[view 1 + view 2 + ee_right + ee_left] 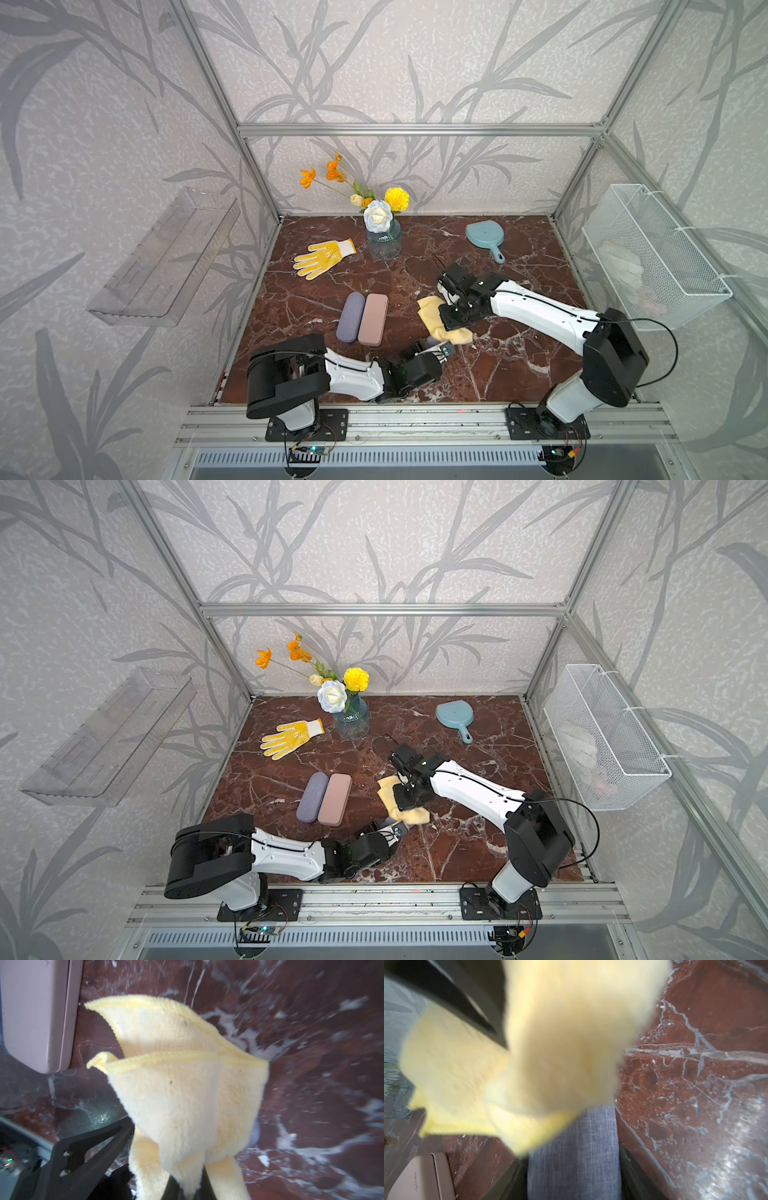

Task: Wipe the eyeglass case
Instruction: Wipe the dirt from the eyeglass case.

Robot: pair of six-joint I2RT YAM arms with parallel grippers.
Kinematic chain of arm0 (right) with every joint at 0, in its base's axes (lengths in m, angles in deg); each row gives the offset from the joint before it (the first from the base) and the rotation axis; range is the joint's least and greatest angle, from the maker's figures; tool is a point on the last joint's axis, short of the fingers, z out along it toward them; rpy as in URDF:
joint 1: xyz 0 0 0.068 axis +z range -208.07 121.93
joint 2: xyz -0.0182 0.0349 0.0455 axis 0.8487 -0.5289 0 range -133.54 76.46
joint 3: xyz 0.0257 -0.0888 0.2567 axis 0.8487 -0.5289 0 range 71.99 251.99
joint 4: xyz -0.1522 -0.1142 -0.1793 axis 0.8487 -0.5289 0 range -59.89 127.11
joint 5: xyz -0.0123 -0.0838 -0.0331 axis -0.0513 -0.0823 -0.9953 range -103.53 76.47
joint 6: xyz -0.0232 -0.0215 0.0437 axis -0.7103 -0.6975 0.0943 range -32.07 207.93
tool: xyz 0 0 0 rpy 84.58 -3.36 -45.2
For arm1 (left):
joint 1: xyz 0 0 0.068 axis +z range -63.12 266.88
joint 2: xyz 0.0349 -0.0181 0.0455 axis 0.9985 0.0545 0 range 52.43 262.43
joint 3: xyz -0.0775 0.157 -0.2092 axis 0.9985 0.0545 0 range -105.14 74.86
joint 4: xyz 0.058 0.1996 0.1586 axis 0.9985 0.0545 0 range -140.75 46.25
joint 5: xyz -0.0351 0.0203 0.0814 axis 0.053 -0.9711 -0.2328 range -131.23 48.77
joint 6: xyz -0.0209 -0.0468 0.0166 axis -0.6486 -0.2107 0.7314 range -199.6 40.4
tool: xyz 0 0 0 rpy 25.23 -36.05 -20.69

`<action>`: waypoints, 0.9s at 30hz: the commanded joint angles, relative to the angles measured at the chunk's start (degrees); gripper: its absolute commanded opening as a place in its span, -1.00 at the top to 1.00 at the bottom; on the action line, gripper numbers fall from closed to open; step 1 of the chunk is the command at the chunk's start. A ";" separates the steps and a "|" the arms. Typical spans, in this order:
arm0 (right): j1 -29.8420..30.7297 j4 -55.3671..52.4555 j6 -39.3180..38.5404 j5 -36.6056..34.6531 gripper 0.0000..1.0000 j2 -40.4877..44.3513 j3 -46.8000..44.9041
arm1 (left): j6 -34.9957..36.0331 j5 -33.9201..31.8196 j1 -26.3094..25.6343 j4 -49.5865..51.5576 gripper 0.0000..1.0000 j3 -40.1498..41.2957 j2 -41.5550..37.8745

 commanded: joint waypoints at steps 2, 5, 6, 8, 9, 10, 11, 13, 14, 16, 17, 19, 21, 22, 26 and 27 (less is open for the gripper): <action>-2.80 2.55 1.71 8.56 1.00 -1.73 -2.74 | -0.54 -2.26 -1.02 2.44 0.97 -0.87 0.85; -8.37 -0.29 -2.51 3.87 1.00 -3.53 -5.06 | -0.56 -3.20 -1.46 2.43 0.97 -1.04 1.16; -10.47 -1.28 -4.30 0.92 1.00 -4.00 -5.54 | -0.43 -3.68 -1.69 2.43 0.97 -1.06 1.24; -13.75 -3.12 -7.11 -4.96 1.00 -4.44 -5.68 | -0.43 -4.65 -2.08 2.50 0.98 -1.23 1.55; -15.03 -4.05 -8.39 -8.36 1.00 -4.37 -5.34 | -0.39 -5.08 -2.27 2.52 0.98 -1.38 1.72; -15.89 -4.99 -9.19 -11.65 1.00 -4.27 -4.66 | -0.38 -5.35 -2.44 2.51 0.98 -1.48 1.83; -16.47 -6.13 -10.05 -14.58 1.00 -4.10 -3.71 | -0.25 -5.72 -2.61 2.67 0.98 -1.63 1.99; -16.45 -8.58 -11.28 -21.60 1.00 -3.31 -1.14 | -0.05 -6.30 -2.95 2.98 0.98 -1.90 2.20; -16.32 -10.01 -11.70 -23.64 1.00 -2.49 0.22 | 0.07 -6.67 -3.14 3.19 0.99 -2.15 2.45; -13.41 -13.26 -12.49 -30.62 1.00 -0.78 3.96 | 0.17 -7.85 -3.53 3.95 0.99 -2.78 3.02; -10.76 -15.32 -12.68 -34.72 1.00 -0.21 6.24 | 0.14 -8.90 -3.87 4.46 0.99 -3.34 3.49; -6.14 -18.11 -12.60 -37.76 1.00 0.09 10.31 | 0.45 -12.43 -5.18 5.35 0.98 -4.44 4.99; -1.81 -18.94 -11.79 -34.69 1.00 -0.68 13.98 | 1.24 -16.94 -7.10 6.41 0.98 -6.52 7.45; -0.76 -18.80 -10.77 -31.07 1.00 -1.28 15.25 | 1.69 -19.11 -8.00 6.87 0.98 -7.30 8.50; 2.00 -11.22 -4.24 -6.92 1.00 -3.38 16.36 | 1.95 -25.26 -9.99 9.82 0.98 -10.59 11.94; 2.87 -9.20 -2.39 -2.77 1.00 -4.07 16.19 | 1.53 -25.78 -10.10 10.27 0.97 -10.88 12.13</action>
